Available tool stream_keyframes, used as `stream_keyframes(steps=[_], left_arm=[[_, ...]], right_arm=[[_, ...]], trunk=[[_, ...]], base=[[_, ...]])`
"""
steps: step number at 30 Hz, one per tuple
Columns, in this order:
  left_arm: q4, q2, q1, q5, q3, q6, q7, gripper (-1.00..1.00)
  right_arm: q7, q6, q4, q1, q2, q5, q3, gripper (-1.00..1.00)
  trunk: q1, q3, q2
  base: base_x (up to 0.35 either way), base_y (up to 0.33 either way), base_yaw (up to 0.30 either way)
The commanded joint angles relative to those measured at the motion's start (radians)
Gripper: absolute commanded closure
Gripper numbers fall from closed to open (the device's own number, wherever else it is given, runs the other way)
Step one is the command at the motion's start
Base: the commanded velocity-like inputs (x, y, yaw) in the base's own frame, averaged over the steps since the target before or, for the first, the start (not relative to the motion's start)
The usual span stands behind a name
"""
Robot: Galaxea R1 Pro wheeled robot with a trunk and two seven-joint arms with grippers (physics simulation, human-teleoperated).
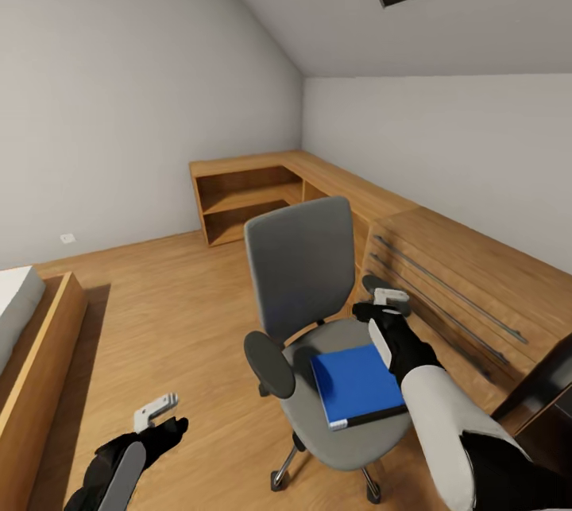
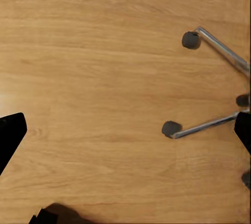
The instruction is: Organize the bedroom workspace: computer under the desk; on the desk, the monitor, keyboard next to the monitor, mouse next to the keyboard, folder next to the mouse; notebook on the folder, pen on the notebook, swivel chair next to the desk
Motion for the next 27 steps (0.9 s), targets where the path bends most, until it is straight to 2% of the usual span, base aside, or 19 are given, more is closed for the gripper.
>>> stream_keyframes(steps=[1,4,8,10,12,15,27], left_arm=[[0.021,0.002,-0.044,0.033,0.001,0.009,0.009,-1.00],[0.041,0.002,-0.077,0.073,0.014,0.011,0.009,-1.00],[0.061,0.004,-0.090,0.090,0.026,0.007,0.002,-1.00],[0.066,0.019,-0.092,0.094,0.028,0.005,-0.001,-1.00],[0.068,0.020,-0.092,0.095,0.029,0.004,0.002,-1.00],[0.071,0.028,-0.093,0.096,0.042,0.004,0.000,-1.00],[0.066,0.030,-0.093,0.093,0.065,0.005,0.000,-1.00]], right_arm=[[-0.012,-0.007,0.023,-0.005,0.002,0.006,-0.015,-1.00],[-0.026,-0.051,0.084,-0.009,0.003,0.007,-0.018,-1.00],[-0.027,-0.091,0.136,-0.010,0.007,0.004,-0.018,-1.00],[-0.021,-0.078,0.146,-0.010,0.004,0.004,-0.020,-1.00],[-0.019,-0.070,0.147,-0.010,0.003,0.004,-0.020,-1.00],[-0.011,-0.060,0.209,-0.010,0.003,0.005,-0.015,-1.00],[-0.010,-0.059,0.226,-0.011,0.001,0.008,-0.013,-1.00]], trunk=[[0.004,-0.004,-0.008],[0.015,-0.014,-0.029],[0.019,-0.017,-0.036],[0.019,-0.017,-0.036],[0.019,-0.017,-0.036],[0.019,-0.017,-0.036],[0.019,-0.017,-0.036]], base=[[0.000,0.000,0.000],[0.000,0.000,0.000],[0.000,0.000,0.000],[0.000,0.000,0.000],[0.000,0.000,0.000],[0.220,0.000,0.000],[0.130,0.000,0.000]])
